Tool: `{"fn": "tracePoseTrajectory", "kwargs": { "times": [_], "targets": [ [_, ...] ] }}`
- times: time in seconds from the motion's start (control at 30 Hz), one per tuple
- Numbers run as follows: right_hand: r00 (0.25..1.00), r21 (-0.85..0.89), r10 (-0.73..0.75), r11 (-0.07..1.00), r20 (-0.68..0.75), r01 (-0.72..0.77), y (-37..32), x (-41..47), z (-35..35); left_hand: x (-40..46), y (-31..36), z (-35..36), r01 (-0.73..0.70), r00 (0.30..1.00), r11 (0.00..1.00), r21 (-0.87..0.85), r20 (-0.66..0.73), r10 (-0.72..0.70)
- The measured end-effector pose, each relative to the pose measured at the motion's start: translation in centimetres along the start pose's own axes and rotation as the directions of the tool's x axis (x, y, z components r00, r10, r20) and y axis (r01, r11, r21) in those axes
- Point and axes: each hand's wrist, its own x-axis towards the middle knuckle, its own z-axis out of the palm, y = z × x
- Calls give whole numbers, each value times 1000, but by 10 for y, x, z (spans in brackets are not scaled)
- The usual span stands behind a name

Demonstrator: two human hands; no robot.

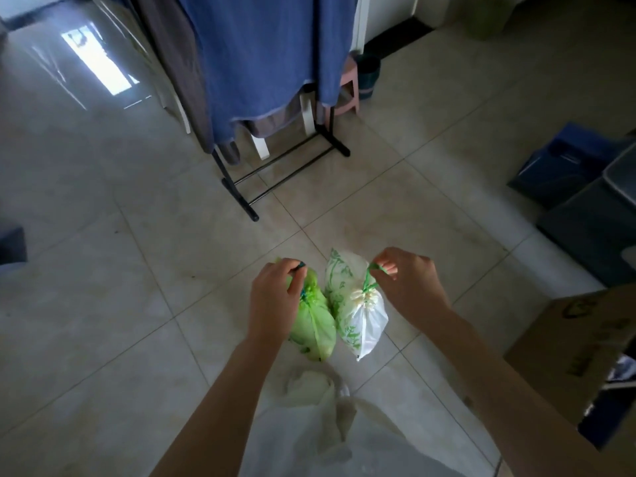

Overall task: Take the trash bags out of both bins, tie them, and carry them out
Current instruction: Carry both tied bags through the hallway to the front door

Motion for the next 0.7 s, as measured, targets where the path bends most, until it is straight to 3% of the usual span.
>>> {"fn": "tracePoseTrajectory", "kwargs": {
  "times": [0.2, 0.33, 0.53, 0.7],
  "targets": [
    [987, 23, 130, 991, -91, -128, 28, 72, -39, 86, 33, 43, -36, 996, 999, -32, 83, 39],
    [970, 13, 195, 981, -147, -195, 42, 121, -62, 147, 52, 73, -46, 984, 984, -173, 162, 74],
    [917, 37, 308, 950, -252, -309, 60, 199, -95, 249, 84, 116, -177, 941, 961, -214, 250, 229],
    [865, 75, 369, 927, -339, -366, 76, 263, -131, 326, 115, 153, -168, 921, 955, -246, 307, 241]
  ]
}}
